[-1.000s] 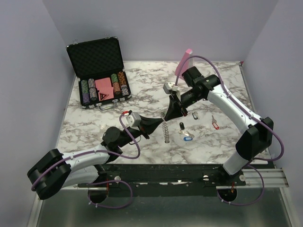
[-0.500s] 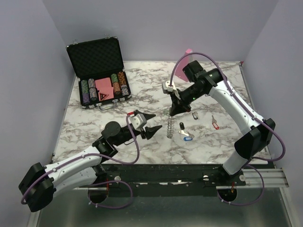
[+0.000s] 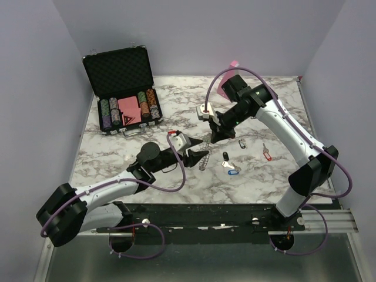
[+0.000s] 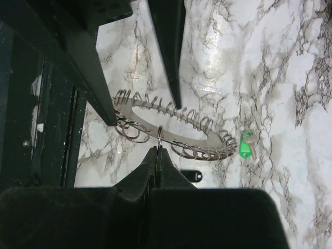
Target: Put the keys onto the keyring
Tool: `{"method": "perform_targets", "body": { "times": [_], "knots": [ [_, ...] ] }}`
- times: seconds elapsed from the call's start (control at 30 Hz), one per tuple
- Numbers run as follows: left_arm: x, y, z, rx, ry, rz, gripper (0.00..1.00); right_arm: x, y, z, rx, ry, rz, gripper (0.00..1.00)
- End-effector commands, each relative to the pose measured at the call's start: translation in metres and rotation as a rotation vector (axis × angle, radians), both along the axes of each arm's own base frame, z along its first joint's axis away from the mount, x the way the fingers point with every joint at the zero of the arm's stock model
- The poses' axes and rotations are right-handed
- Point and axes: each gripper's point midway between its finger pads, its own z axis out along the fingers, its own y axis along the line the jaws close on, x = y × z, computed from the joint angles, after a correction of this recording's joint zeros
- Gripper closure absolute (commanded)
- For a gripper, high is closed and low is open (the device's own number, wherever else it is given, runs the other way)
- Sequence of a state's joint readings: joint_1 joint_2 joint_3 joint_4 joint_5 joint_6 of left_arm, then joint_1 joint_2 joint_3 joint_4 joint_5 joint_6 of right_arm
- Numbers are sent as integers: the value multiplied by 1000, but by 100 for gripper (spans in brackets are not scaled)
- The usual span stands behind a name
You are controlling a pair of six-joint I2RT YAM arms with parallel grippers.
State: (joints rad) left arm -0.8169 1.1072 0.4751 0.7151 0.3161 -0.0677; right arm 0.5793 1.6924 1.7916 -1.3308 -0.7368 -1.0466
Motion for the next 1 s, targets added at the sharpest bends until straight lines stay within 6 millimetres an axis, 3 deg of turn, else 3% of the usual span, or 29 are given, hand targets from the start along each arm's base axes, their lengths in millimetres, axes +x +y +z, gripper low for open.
{"method": "perform_targets", "body": {
  "times": [0.0,0.6,0.97],
  "knots": [
    [-4,-5,35,-122,-80,-76,48,-16,-11,-3,-59,40,19,99],
    [-1,-14,32,-127,-77,-143,73,-25,-5,2,-12,61,44,99],
    [5,-15,28,-105,-73,-144,70,-28,-4,3,-1,69,51,99]
  ]
}}
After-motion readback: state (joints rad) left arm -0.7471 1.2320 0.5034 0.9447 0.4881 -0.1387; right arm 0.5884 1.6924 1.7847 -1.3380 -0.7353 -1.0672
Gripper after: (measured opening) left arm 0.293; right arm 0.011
